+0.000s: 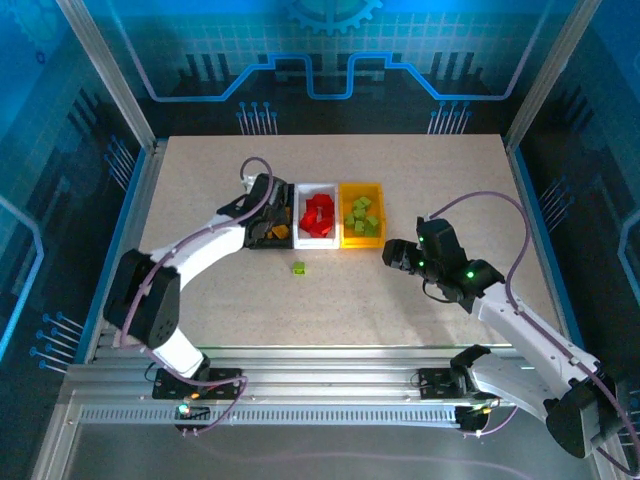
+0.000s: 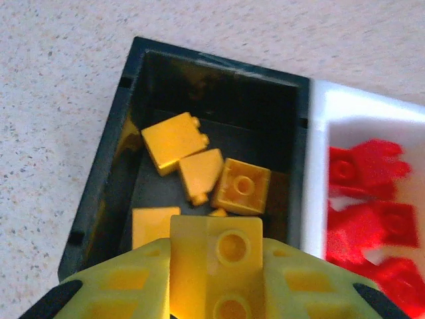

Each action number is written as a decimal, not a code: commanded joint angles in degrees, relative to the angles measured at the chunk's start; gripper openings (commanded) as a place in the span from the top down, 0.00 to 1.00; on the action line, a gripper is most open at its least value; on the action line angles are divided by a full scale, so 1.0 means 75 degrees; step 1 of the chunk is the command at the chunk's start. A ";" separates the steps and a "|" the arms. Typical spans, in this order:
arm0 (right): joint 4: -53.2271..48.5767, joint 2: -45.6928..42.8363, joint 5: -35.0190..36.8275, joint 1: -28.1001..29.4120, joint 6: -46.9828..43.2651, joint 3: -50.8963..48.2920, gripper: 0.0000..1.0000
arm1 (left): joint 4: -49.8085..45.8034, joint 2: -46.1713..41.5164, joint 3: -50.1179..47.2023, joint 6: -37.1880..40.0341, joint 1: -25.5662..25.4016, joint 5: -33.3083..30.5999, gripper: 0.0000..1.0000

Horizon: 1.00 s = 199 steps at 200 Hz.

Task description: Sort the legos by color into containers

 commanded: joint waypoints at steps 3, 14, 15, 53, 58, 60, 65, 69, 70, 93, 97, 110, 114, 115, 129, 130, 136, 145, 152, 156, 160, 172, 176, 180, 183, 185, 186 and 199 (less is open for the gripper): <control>-0.0040 -0.0066 -0.0054 -0.0093 0.0069 -0.0075 0.24 | -0.0580 0.0708 0.0781 -0.0215 0.0371 -0.0010 0.76; -0.0145 -0.0068 -0.0052 -0.0084 0.0042 -0.0054 0.24 | -0.0669 0.1034 0.0970 -0.0266 0.0495 0.0019 0.76; -0.0153 -0.0068 -0.0047 -0.0089 0.0041 -0.0051 0.24 | -0.0672 0.1054 0.0978 -0.0272 0.0505 0.0016 0.76; -0.0106 0.0104 -0.0298 -0.0016 -0.0090 -0.0116 0.24 | -0.0785 0.1456 0.1281 -0.0401 0.0577 0.0165 0.58; -0.0054 0.0138 -0.0330 0.0013 -0.0110 -0.0123 0.24 | -0.0742 0.1430 0.1256 -0.0418 0.0575 0.0230 0.55; -0.0034 0.0151 -0.0351 0.0030 -0.0121 -0.0125 0.24 | -0.0727 0.1408 0.1246 -0.0421 0.0577 0.0258 0.54; 0.0017 0.0192 -0.0389 0.0074 -0.0143 -0.0115 0.24 | -0.0680 0.1335 0.1226 -0.0421 0.0574 0.0306 0.50; 0.0054 0.0237 -0.0415 0.0105 -0.0164 -0.0098 0.24 | -0.0639 0.1278 0.1216 -0.0421 0.0563 0.0334 0.46; 0.0064 0.0237 -0.0421 0.0123 -0.0168 -0.0097 0.24 | -0.0633 0.1263 0.1206 -0.0425 0.0562 0.0344 0.45; 0.0201 0.0625 -0.0422 0.0484 -0.0248 0.0116 0.23 | -0.0479 0.0726 0.1025 -0.0467 0.0534 0.0532 0.27; 0.0219 0.0716 -0.0401 0.0563 -0.0243 0.0167 0.23 | -0.0458 0.0613 0.0986 -0.0475 0.0527 0.0576 0.25; 0.0389 0.1044 -0.0370 0.0880 -0.0234 0.0310 0.22 | -0.0435 0.0216 0.0869 -0.0529 0.0512 0.0720 0.17; 0.0459 0.1147 -0.0371 0.1002 -0.0214 0.0352 0.22 | -0.0440 0.0071 0.0825 -0.0564 0.0504 0.0781 0.15; 0.0477 0.1196 -0.0358 0.1034 -0.0210 0.0363 0.22 | -0.0440 0.0039 0.0811 -0.0567 0.0504 0.0790 0.14; 0.0711 0.1779 -0.0280 0.1505 -0.0161 0.0623 0.22 | -0.0344 -0.0574 0.0507 -0.0690 0.0493 0.1021 0.01; 0.0721 0.1828 -0.0272 0.1544 -0.0161 0.0645 0.22 | -0.0334 -0.0629 0.0471 -0.0701 0.0492 0.1039 0.01; 0.0811 0.2109 -0.0212 0.1759 -0.0148 0.0802 0.22 | -0.0275 -0.0934 0.0303 -0.0761 0.0482 0.1124 0.01; 0.0918 0.2560 -0.0140 0.2040 -0.0131 0.1047 0.22 | -0.0201 -0.1396 -0.0036 -0.0844 0.0482 0.1269 0.01; 0.1008 0.2914 -0.0056 0.2265 -0.0105 0.1257 0.21 | -0.0198 -0.1750 -0.0269 -0.0901 0.0457 0.1340 0.01; 0.1073 0.3100 -0.0019 0.2362 -0.0097 0.1389 0.21 | -0.0207 -0.1956 -0.0410 -0.0928 0.0451 0.1375 0.01; 0.1143 0.3306 -0.0002 0.2465 -0.0077 0.1489 0.21 | -0.0232 -0.2155 -0.0540 -0.0950 0.0446 0.1406 0.01; 0.1336 0.3902 0.0001 0.2697 -0.0049 0.1810 0.21 | -0.0314 -0.2743 -0.0969 -0.1013 0.0435 0.1486 0.01; 0.1385 0.4101 -0.0006 0.2753 -0.0038 0.1938 0.21 | -0.0359 -0.2952 -0.1112 -0.1041 0.0444 0.1486 0.01; 0.1429 0.4297 -0.0015 0.2818 -0.0050 0.2058 0.21 | -0.0387 -0.3145 -0.1272 -0.1078 0.0434 0.1485 0.01; 0.1452 0.4453 -0.0023 0.2858 -0.0049 0.2168 0.21 | -0.0403 -0.3286 -0.1391 -0.1075 0.0439 0.1479 0.01; 0.1464 0.4552 -0.0034 0.2892 -0.0056 0.2237 0.21 | -0.0414 -0.3374 -0.1472 -0.1075 0.0443 0.1488 0.01; 0.1466 0.4603 -0.0032 0.2911 -0.0061 0.2278 0.21 | -0.0415 -0.3395 -0.1515 -0.1080 0.0438 0.1495 0.01; 0.1463 0.5248 -0.0018 0.3075 -0.0136 0.2773 0.21 | -0.0505 -0.3972 -0.1977 -0.1141 0.0435 0.1481 0.01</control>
